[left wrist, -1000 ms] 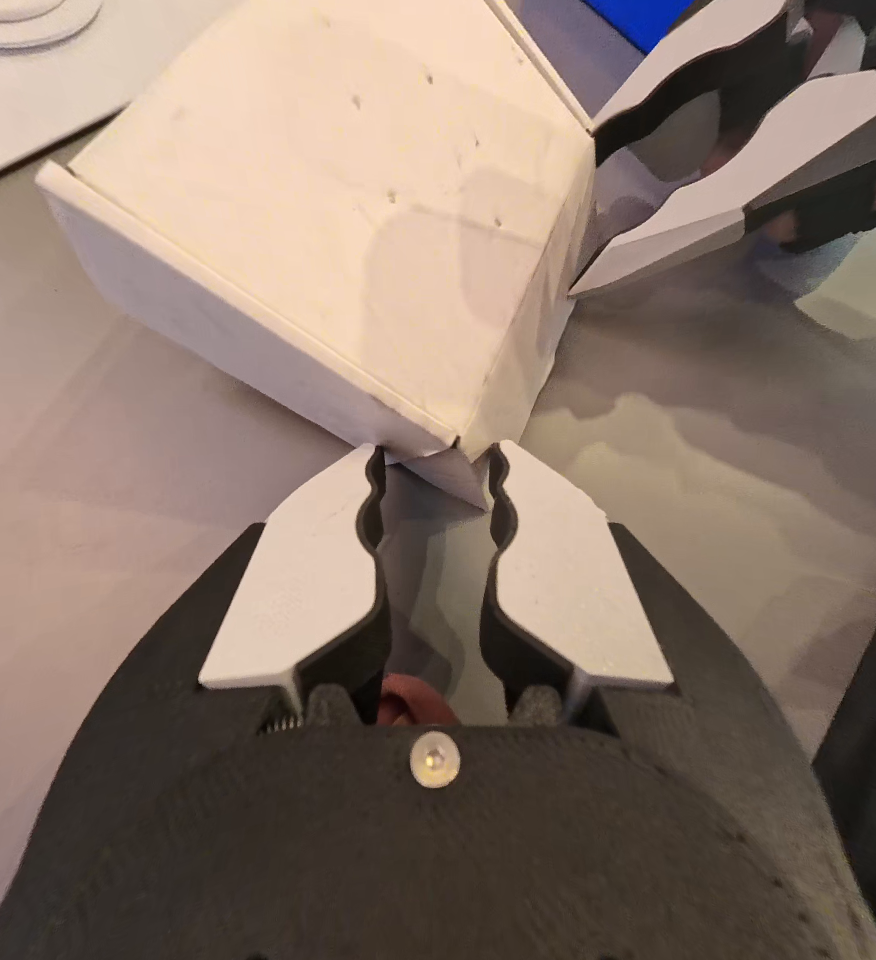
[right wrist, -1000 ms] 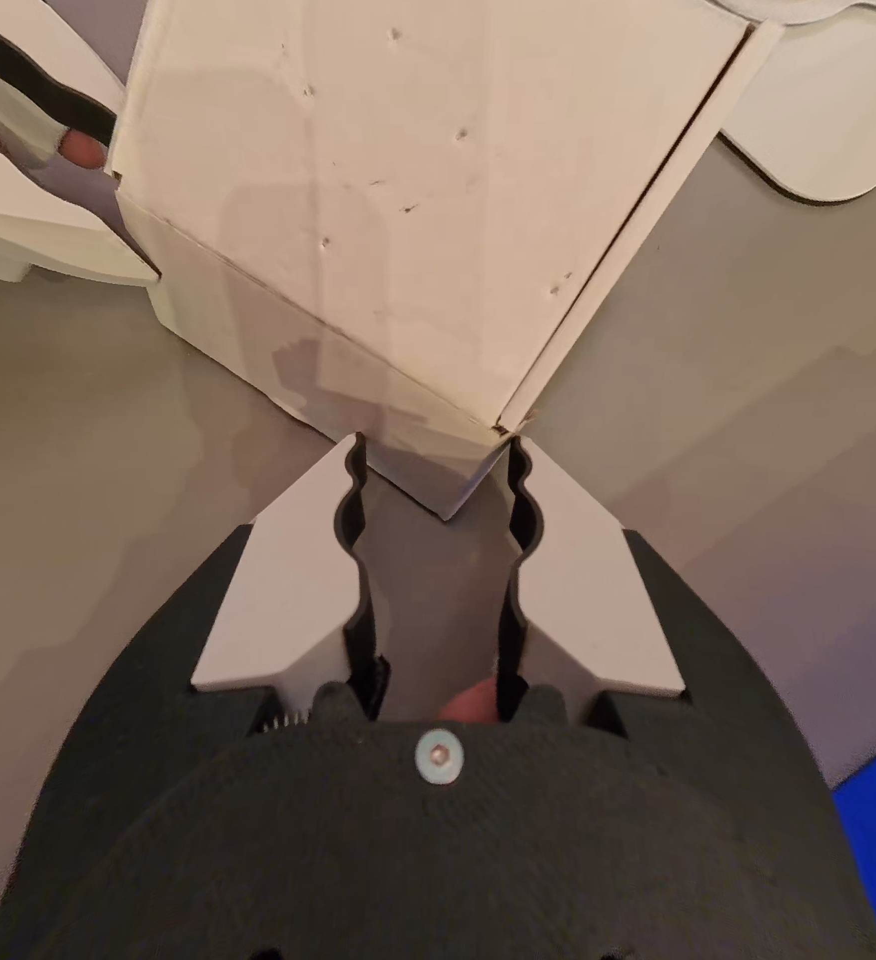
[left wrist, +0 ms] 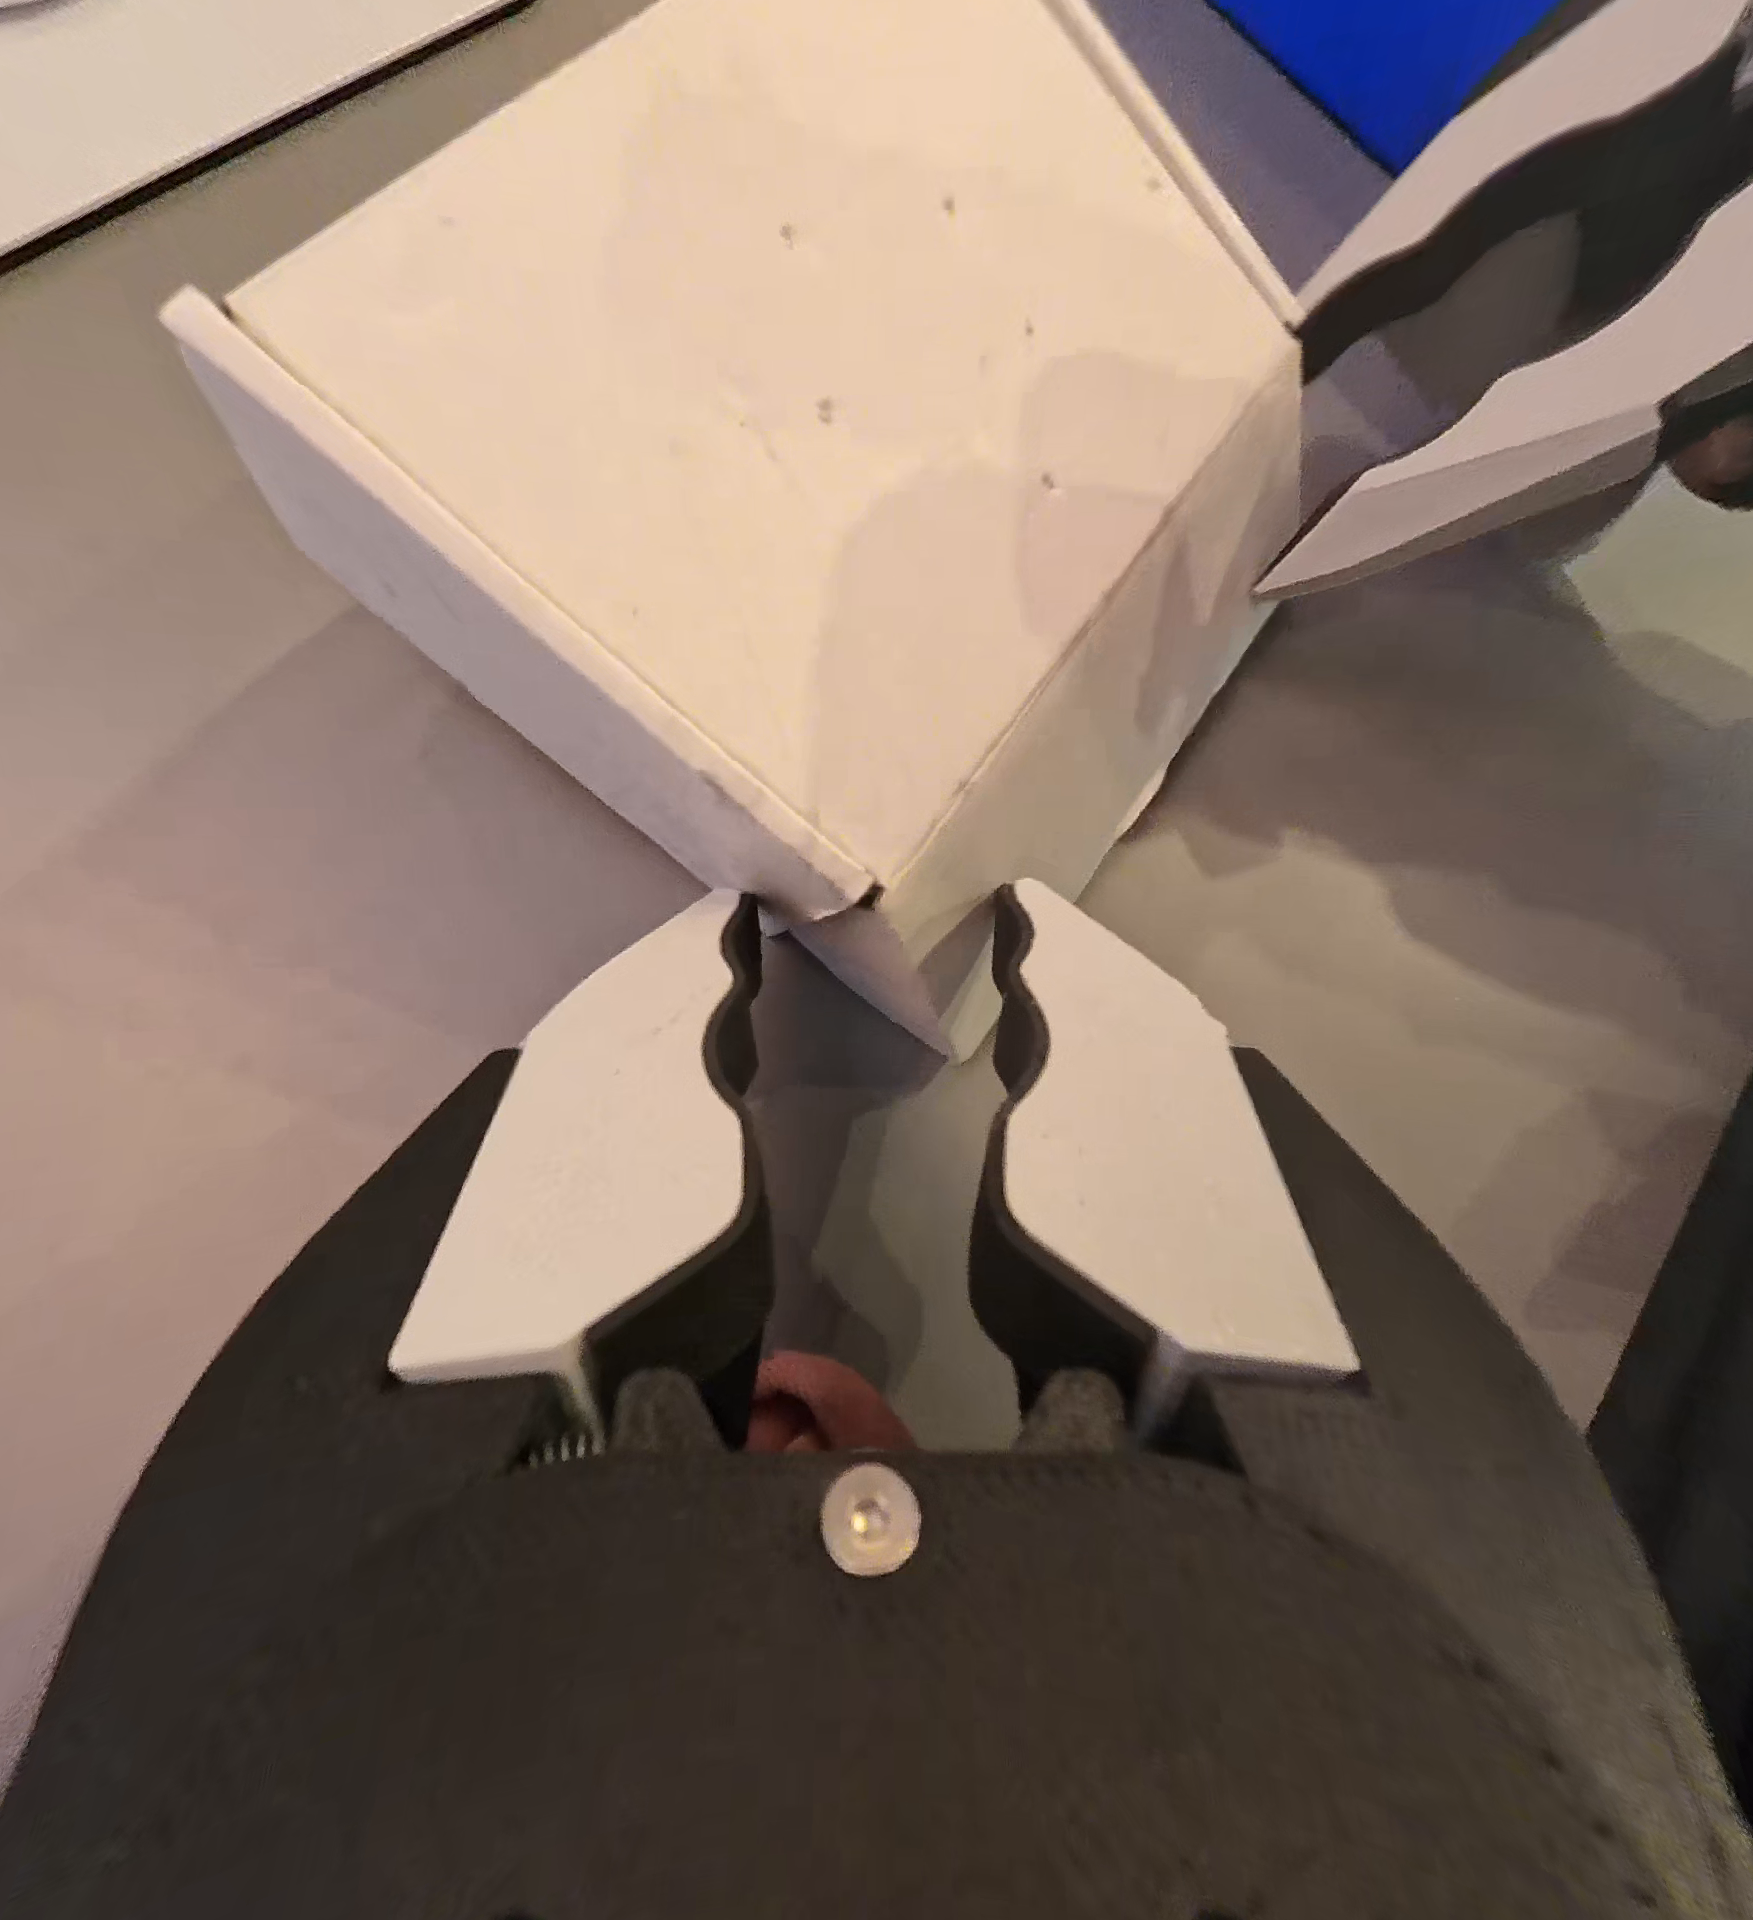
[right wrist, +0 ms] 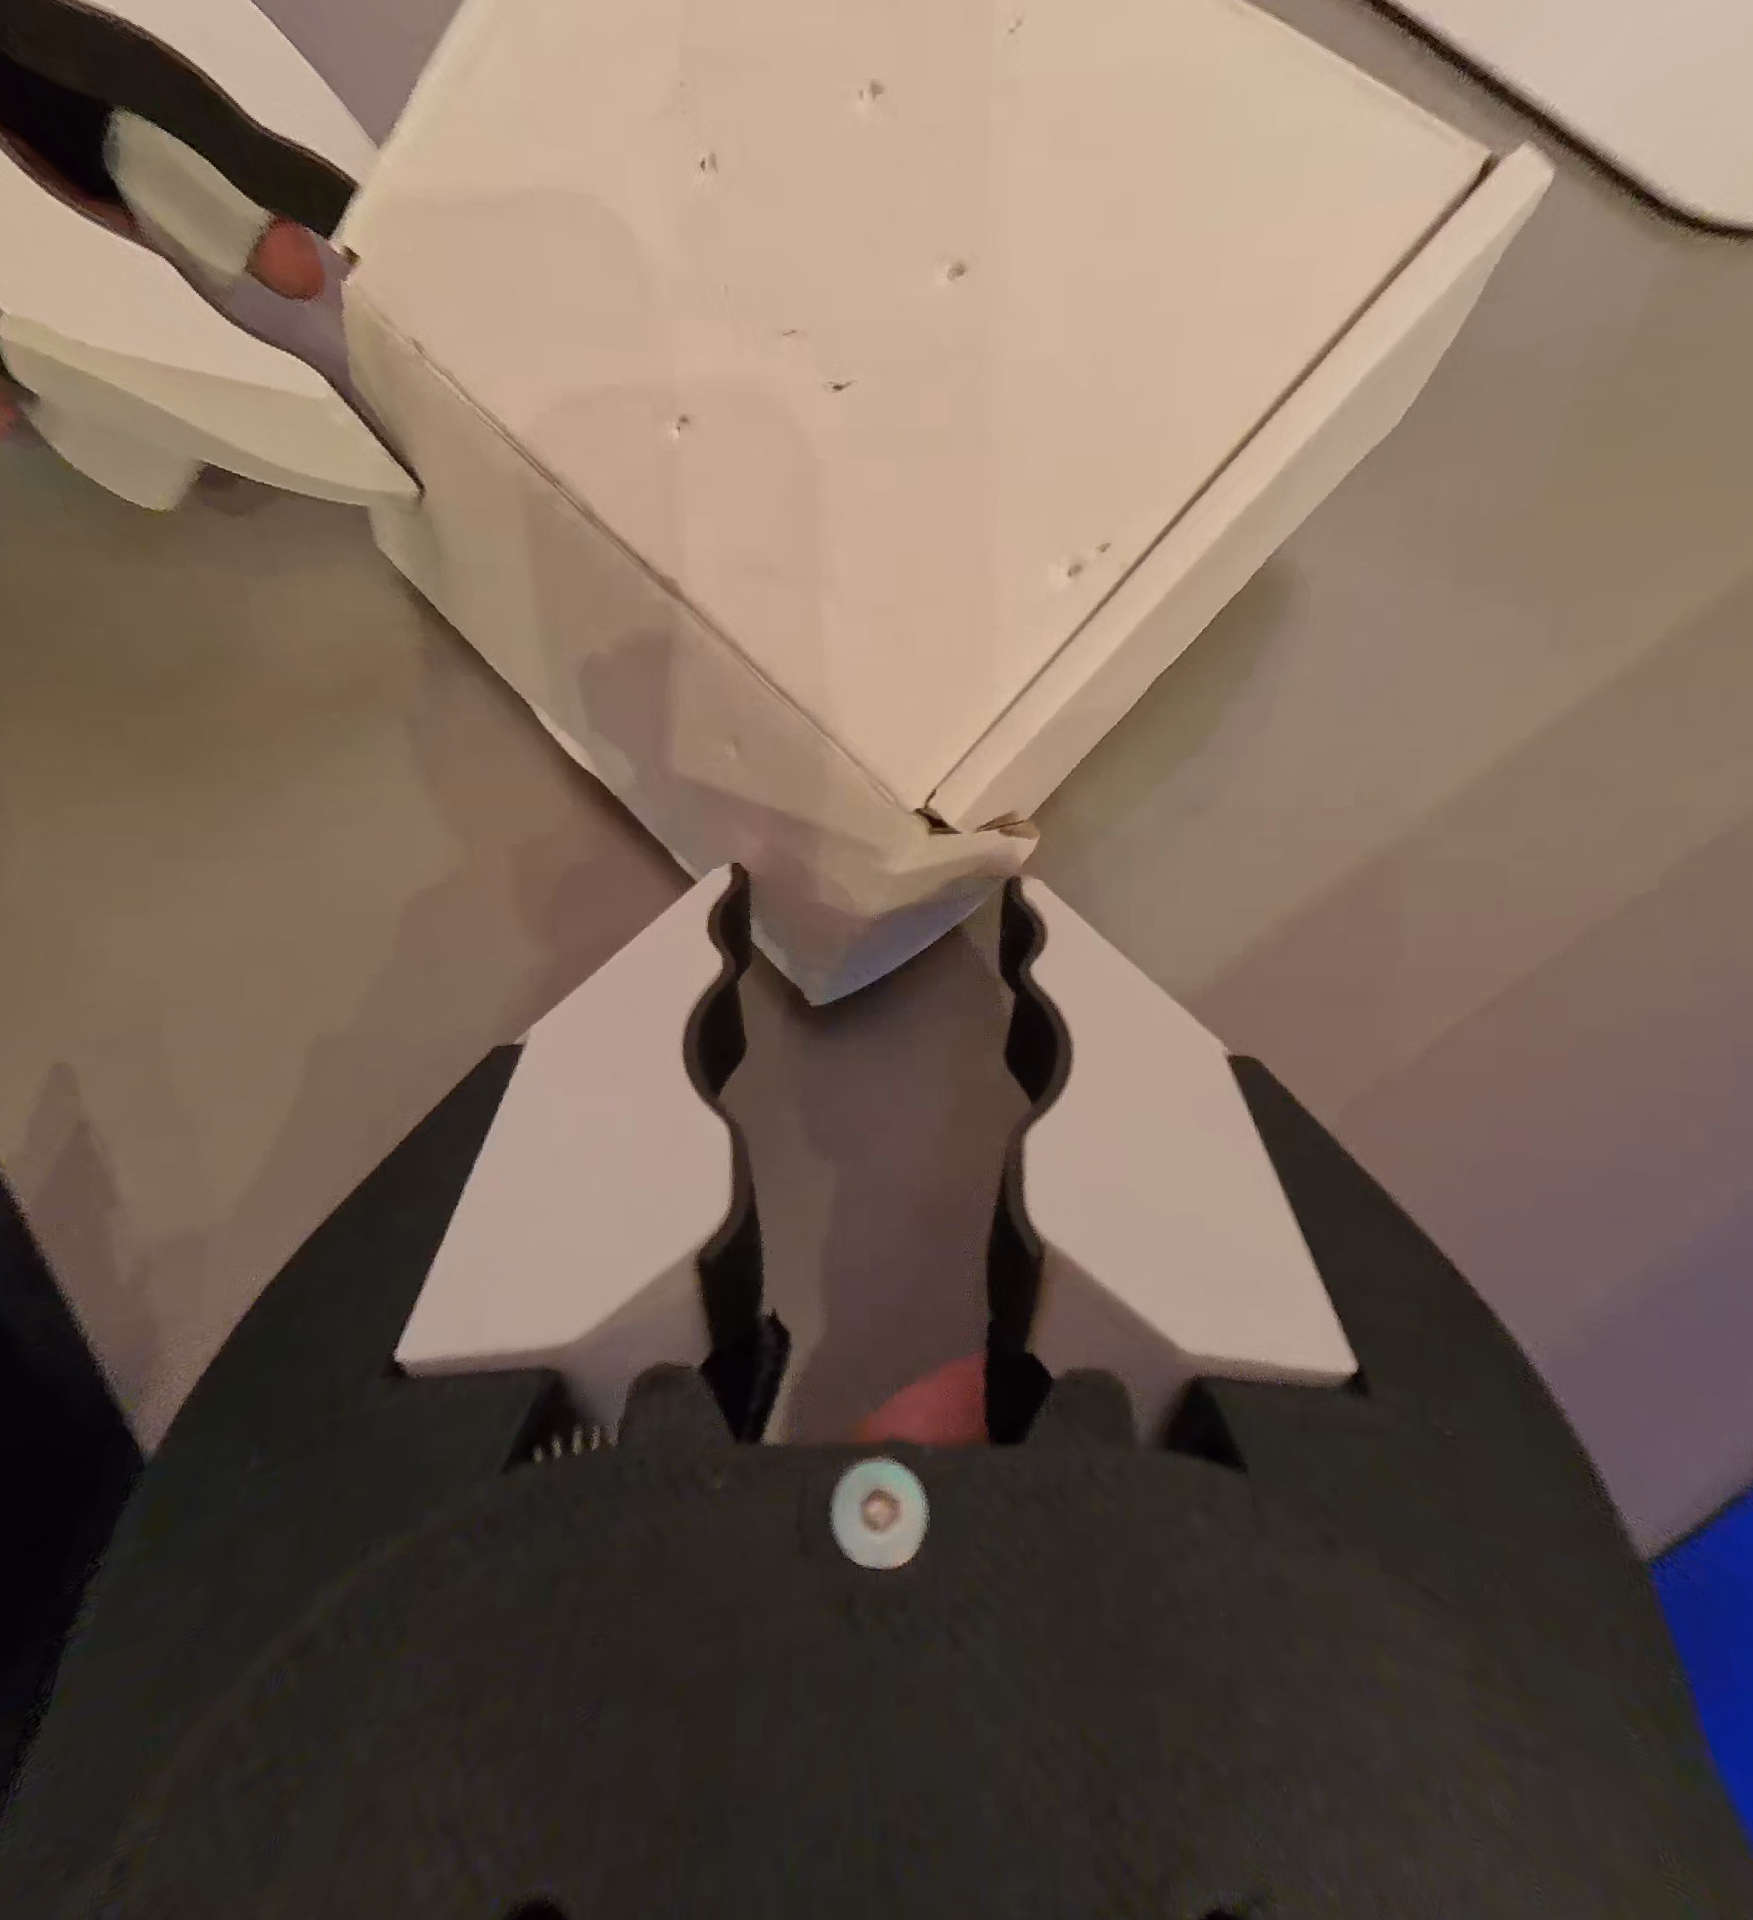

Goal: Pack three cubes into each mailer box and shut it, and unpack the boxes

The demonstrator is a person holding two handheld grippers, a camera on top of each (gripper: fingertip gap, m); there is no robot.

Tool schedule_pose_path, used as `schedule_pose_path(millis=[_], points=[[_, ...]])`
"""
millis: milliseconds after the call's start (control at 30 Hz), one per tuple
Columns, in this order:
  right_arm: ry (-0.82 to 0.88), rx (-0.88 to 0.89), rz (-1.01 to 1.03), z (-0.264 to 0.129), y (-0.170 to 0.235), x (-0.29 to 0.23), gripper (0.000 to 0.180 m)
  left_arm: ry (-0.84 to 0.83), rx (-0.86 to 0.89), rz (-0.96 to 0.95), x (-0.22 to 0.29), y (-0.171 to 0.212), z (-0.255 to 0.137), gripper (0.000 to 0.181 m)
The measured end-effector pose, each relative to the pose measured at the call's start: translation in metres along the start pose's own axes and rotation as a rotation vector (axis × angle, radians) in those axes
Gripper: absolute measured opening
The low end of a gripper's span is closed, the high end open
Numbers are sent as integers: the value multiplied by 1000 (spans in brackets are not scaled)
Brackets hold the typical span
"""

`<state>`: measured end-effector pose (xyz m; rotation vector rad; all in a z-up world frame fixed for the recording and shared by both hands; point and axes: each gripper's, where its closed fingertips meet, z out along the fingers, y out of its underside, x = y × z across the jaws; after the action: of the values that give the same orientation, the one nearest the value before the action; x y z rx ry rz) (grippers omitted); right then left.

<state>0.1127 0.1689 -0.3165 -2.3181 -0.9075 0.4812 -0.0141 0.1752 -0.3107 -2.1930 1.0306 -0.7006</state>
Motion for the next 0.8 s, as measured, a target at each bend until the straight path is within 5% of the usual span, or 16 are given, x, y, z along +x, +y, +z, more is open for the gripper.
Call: schedule_pose_path(millis=[467, 800], points=[[-128, 40, 82, -2, -7, -9, 46, 46, 24, -8, 1, -8, -7, 42], [-152, 17, 86, -1, -1, -13, 44, -54, -20, 297, -5, -6, -29, 60]])
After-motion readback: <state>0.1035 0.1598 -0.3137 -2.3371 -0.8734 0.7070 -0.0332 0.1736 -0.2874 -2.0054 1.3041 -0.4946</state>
